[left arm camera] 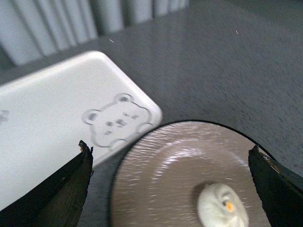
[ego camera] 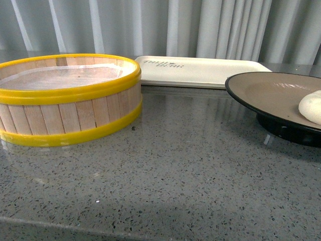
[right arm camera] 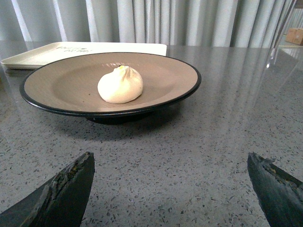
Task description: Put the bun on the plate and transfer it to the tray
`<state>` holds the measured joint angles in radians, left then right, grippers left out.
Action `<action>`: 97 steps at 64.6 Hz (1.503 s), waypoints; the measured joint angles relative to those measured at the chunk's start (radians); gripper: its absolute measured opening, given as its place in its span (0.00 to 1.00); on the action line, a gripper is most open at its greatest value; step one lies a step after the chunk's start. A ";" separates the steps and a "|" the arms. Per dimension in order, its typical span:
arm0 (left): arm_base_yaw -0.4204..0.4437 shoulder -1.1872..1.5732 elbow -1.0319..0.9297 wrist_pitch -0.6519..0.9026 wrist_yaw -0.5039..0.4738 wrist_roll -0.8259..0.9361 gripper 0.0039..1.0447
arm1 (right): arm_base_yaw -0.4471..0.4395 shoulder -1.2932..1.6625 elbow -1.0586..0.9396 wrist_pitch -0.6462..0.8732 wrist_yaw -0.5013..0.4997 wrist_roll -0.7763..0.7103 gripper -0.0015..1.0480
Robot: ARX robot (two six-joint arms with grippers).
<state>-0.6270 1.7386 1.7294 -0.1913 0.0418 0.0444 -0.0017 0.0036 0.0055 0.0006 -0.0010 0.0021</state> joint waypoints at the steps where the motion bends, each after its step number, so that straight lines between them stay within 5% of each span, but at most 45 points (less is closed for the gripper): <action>1: 0.019 -0.037 -0.039 0.015 0.010 0.001 0.94 | 0.000 0.000 0.000 0.000 0.000 0.000 0.92; 9: 0.172 -0.253 -0.308 0.082 0.055 0.007 0.94 | 0.000 0.000 0.000 0.000 0.000 0.000 0.92; 14: 0.233 -0.362 -0.537 0.325 -0.231 -0.018 0.80 | 0.000 0.000 0.000 0.000 0.000 0.000 0.92; 17: 0.306 -0.470 -0.736 0.482 -0.293 -0.025 0.68 | 0.000 0.000 0.000 0.000 0.001 0.000 0.92; 41: 0.462 -0.772 -1.299 0.718 -0.189 -0.045 0.03 | 0.000 0.000 0.000 0.000 0.002 0.000 0.92; 77: 0.621 -1.038 -1.580 0.739 -0.049 -0.047 0.04 | 0.000 0.000 0.000 0.000 0.000 0.000 0.92; 97: 0.624 -1.198 -1.659 0.656 -0.045 -0.047 0.04 | 0.000 0.000 0.000 0.000 0.000 0.000 0.92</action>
<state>-0.0025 0.5407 0.0708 0.4648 -0.0029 -0.0025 -0.0013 0.0036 0.0055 0.0006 -0.0006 0.0025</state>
